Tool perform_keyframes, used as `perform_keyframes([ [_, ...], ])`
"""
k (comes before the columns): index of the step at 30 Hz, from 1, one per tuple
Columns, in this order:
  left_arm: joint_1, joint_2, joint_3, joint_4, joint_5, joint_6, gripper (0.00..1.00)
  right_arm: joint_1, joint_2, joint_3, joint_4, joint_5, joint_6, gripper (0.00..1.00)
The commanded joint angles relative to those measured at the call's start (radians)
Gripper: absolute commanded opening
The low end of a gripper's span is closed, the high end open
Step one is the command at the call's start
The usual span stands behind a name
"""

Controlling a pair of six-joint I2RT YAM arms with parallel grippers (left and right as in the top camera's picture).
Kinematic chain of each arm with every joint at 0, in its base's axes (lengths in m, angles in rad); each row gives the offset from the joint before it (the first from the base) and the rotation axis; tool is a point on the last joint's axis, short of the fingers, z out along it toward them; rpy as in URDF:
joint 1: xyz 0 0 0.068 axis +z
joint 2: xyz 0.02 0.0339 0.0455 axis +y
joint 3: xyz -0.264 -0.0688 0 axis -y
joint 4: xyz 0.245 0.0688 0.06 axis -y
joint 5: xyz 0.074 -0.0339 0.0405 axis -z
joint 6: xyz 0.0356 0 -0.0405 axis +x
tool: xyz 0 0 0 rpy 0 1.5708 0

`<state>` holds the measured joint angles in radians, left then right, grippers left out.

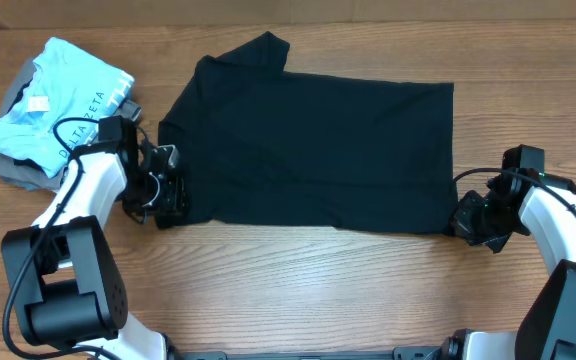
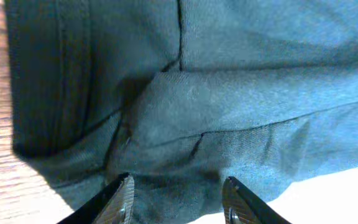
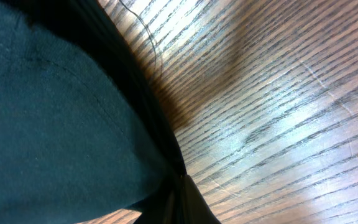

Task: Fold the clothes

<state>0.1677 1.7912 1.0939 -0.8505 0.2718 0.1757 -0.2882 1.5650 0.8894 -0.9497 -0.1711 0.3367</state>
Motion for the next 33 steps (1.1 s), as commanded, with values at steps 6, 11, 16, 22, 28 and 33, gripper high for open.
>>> perform_keyframes([
  [6,0.001,-0.013,-0.051,0.029,-0.010,0.004,0.13,-0.005,-0.006,0.020,0.006,0.020,0.005,0.04],
  [11,0.006,-0.014,-0.026,0.015,-0.048,-0.012,0.04,-0.005,-0.006,0.020,0.005,0.022,0.005,0.04],
  [16,0.029,-0.015,0.080,-0.048,-0.155,-0.027,0.04,-0.005,-0.006,0.020,-0.012,0.035,0.006,0.04],
  [22,0.044,-0.015,0.206,-0.088,-0.234,-0.030,0.04,-0.005,-0.006,0.023,-0.089,0.026,0.005,0.04],
  [28,0.044,-0.015,0.222,-0.118,-0.247,-0.032,0.12,-0.005,-0.006,0.023,-0.093,0.033,0.005,0.15],
  [33,0.044,-0.015,0.222,-0.171,-0.246,-0.071,0.55,-0.006,-0.006,0.023,-0.108,0.043,0.005,0.48],
])
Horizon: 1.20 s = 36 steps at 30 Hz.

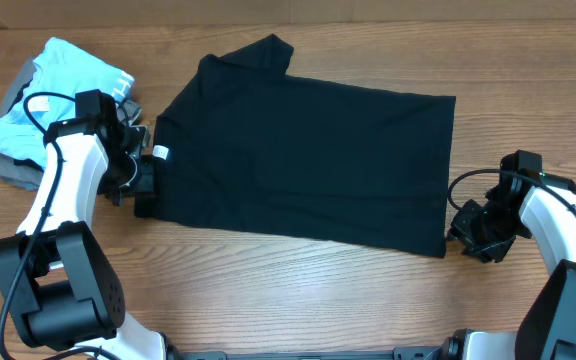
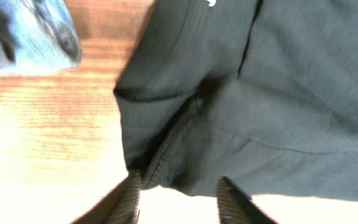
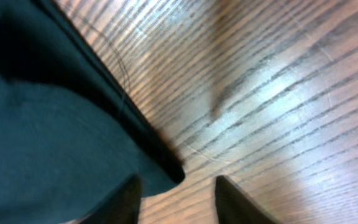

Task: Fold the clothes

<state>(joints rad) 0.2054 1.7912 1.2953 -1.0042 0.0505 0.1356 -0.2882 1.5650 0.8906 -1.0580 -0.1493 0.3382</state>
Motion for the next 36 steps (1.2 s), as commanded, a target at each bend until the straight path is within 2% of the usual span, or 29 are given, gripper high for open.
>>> perform_keyframes([
  [1,0.006,-0.015,0.021,-0.021,-0.025,-0.032,0.56,-0.010,-0.006,0.022,0.000,0.021,0.005,0.49],
  [3,0.006,-0.015,0.023,-0.021,-0.024,-0.039,0.60,-0.027,-0.006,0.031,-0.003,0.014,0.011,0.49],
  [10,0.002,-0.015,0.109,-0.049,0.094,-0.035,0.57,-0.055,-0.039,0.165,-0.025,-0.150,-0.088,0.47],
  [14,-0.022,-0.015,0.163,-0.042,0.309,-0.030,0.59,-0.024,-0.040,0.194,0.055,-0.201,-0.100,0.42],
  [21,-0.089,-0.013,0.156,-0.019,0.304,-0.019,0.61,0.056,0.016,0.134,0.159,-0.204,-0.099,0.43],
  [24,-0.100,-0.013,0.156,-0.016,0.301,-0.019,0.62,0.085,0.054,0.125,0.176,-0.196,-0.095,0.55],
  [28,-0.103,-0.013,0.156,-0.020,0.282,-0.019,0.62,0.102,0.103,0.122,0.167,-0.146,-0.080,0.56],
  [34,-0.103,-0.013,0.153,-0.023,0.279,-0.019,0.63,0.104,0.161,0.114,0.183,-0.138,-0.084,0.49],
  [36,-0.103,-0.013,0.153,-0.023,0.279,-0.019,0.63,0.104,0.166,0.104,0.195,-0.138,-0.085,0.42],
])
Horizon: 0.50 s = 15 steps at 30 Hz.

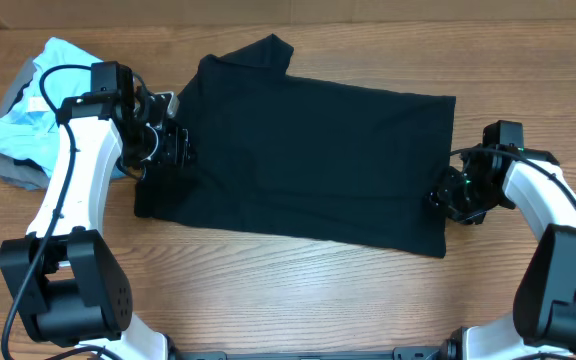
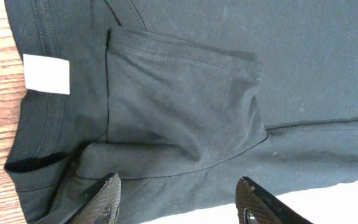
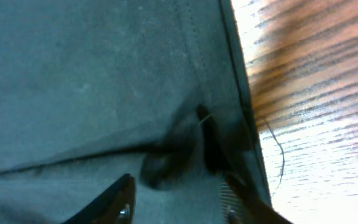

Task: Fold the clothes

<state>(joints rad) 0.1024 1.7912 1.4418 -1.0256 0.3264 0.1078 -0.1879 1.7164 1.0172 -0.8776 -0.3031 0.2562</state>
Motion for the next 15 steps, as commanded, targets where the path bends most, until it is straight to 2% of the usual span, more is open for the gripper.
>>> perform_keyframes([
  [1,0.000,-0.013,0.006,-0.002,0.003,0.008,0.63,0.004,0.014,-0.028,0.021,0.018,-0.002,0.40],
  [2,0.000,-0.013,0.006,-0.002,0.003,0.008,0.63,0.003,0.014,-0.031,0.024,0.018,-0.002,0.37],
  [5,0.000,-0.013,0.006,-0.002,0.003,0.009,0.63,0.003,0.013,-0.029,0.015,0.019,-0.003,0.12],
  [7,0.000,-0.013,0.006,-0.002,0.003,0.009,0.63,-0.004,0.012,-0.018,0.012,0.030,-0.002,0.04],
  [15,0.000,-0.013,0.006,0.002,0.002,0.023,0.63,-0.038,0.000,0.115,-0.137,0.033,-0.002,0.04],
])
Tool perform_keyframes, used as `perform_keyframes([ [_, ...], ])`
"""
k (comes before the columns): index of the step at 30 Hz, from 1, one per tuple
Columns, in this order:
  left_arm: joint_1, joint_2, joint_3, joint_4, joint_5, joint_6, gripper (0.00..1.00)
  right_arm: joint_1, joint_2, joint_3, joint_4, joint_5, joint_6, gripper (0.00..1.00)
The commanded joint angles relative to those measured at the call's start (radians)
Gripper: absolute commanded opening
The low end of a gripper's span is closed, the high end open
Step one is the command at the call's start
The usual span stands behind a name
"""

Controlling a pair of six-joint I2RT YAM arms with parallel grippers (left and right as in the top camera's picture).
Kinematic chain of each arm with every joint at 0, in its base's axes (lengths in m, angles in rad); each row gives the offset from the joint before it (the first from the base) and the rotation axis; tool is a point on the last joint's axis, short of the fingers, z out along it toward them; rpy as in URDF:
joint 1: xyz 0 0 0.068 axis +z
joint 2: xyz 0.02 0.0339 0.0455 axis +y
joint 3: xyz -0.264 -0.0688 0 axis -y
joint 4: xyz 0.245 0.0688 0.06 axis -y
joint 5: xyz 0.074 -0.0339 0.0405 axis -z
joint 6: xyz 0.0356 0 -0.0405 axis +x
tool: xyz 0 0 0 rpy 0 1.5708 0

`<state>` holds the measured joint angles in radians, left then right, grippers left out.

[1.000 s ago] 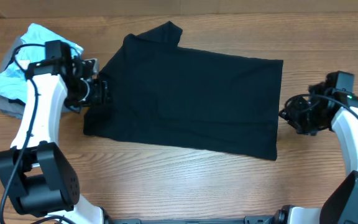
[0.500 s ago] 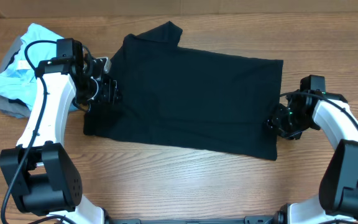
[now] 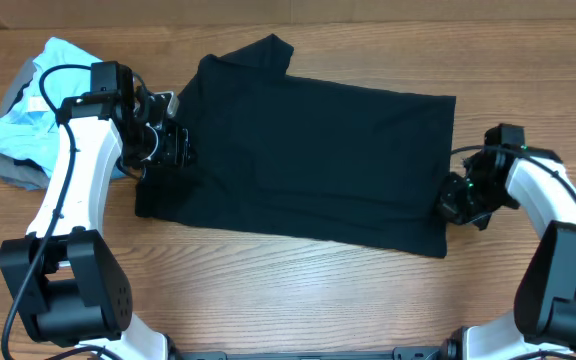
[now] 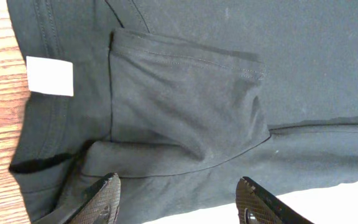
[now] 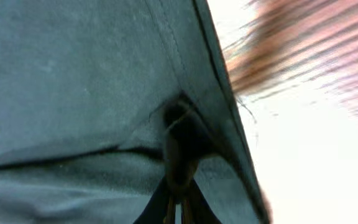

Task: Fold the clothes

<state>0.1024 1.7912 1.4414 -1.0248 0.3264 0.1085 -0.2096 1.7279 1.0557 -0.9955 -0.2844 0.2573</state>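
Observation:
A black T-shirt [image 3: 308,150] lies spread flat across the middle of the wooden table. My left gripper [image 3: 165,147] hovers open over the shirt's left end, near the collar. In the left wrist view its fingers [image 4: 104,199] stand wide apart above a folded-in sleeve [image 4: 185,106], and a white label [image 4: 50,76] shows at the neckline. My right gripper [image 3: 456,200] is at the shirt's right hem, near the lower right corner. In the right wrist view the right gripper [image 5: 176,208] is shut on a pinch of black fabric just inside the hem.
A pile of light blue and grey clothes [image 3: 38,110] sits at the far left, just behind my left arm. Bare wooden table [image 3: 298,300] runs along the front edge, below the shirt.
My right gripper was open over the shirt's right hem and is now shut on a bunch of that fabric. The left gripper and the shirt have not visibly moved.
First my left gripper was at the shirt's lower left corner, and the right was shut on its lower right corner. Then the shirt lay wider, with the right gripper open beside the corner. Later the left hovered open near the collar and the right over the hem, where it is now shut.

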Motion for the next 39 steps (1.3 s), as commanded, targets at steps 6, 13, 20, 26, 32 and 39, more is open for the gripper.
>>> perform_keyframes([
  [6,-0.001,-0.013,-0.004,0.028,-0.010,0.027,0.66,-0.017,-0.015,0.116,-0.050,0.014,0.004,0.04],
  [13,-0.001,0.029,-0.060,0.168,-0.033,0.060,0.72,-0.016,-0.015,0.116,-0.050,0.014,0.004,0.04],
  [20,-0.007,0.142,-0.072,0.275,0.013,0.047,0.67,-0.016,-0.015,0.116,-0.050,0.013,0.005,0.04],
  [26,-0.007,0.225,-0.072,0.331,0.031,0.014,0.62,-0.016,-0.015,0.116,-0.048,0.014,0.005,0.04],
  [32,-0.008,0.247,-0.072,0.419,0.087,-0.013,0.58,-0.016,-0.015,0.116,-0.046,0.014,0.005,0.04],
  [39,-0.009,0.249,-0.072,0.446,0.088,-0.034,0.43,-0.016,-0.015,0.116,-0.038,0.014,0.005,0.04],
])
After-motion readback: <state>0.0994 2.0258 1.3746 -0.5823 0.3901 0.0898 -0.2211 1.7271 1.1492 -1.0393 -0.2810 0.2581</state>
